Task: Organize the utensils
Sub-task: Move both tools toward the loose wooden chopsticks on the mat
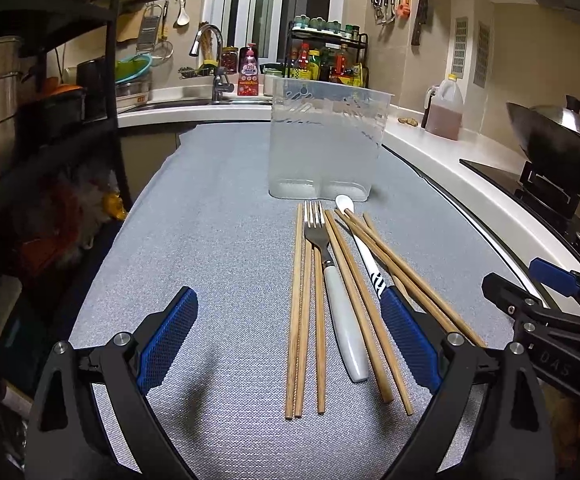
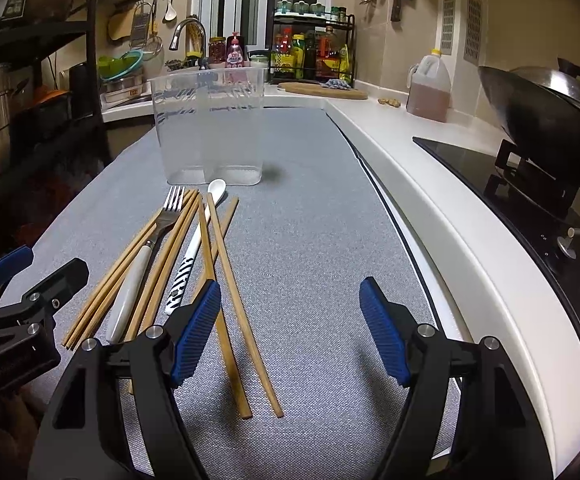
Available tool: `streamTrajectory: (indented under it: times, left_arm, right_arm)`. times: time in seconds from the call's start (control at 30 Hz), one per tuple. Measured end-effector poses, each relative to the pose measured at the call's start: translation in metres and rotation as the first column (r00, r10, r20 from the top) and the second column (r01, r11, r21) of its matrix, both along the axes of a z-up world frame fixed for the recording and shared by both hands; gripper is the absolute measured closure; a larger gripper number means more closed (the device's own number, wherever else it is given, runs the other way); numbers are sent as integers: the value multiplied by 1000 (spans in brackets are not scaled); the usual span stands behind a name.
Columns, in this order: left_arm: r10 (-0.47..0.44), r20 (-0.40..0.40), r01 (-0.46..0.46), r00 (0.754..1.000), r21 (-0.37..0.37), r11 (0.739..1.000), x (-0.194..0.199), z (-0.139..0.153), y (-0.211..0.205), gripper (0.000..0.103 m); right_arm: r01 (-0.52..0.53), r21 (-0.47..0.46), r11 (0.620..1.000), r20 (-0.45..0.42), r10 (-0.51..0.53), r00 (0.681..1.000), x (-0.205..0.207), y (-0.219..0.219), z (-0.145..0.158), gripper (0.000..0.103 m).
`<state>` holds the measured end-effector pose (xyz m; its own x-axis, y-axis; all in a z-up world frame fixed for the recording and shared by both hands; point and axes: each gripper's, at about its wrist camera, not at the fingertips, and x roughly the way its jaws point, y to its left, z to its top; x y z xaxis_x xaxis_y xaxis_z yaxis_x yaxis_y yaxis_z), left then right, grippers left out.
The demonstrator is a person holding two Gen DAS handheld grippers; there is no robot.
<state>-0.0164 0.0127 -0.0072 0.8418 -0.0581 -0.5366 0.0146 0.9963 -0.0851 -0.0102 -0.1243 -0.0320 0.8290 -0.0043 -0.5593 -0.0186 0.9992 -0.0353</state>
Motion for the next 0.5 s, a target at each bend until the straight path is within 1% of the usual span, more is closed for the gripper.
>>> streamTrajectory:
  times: [0.13,0.5]
  left_arm:
    - [-10,10,10,1000,3,1000,0,2,-3,13]
    - [-12,8,13,1000,-6,1000,-1,1,-1,13]
  right_arm:
    - [-4,-8,1000,15,4,1000,-2,2,2,32]
    - [8,-6,1000,11,-8,1000,-1,0,4,32]
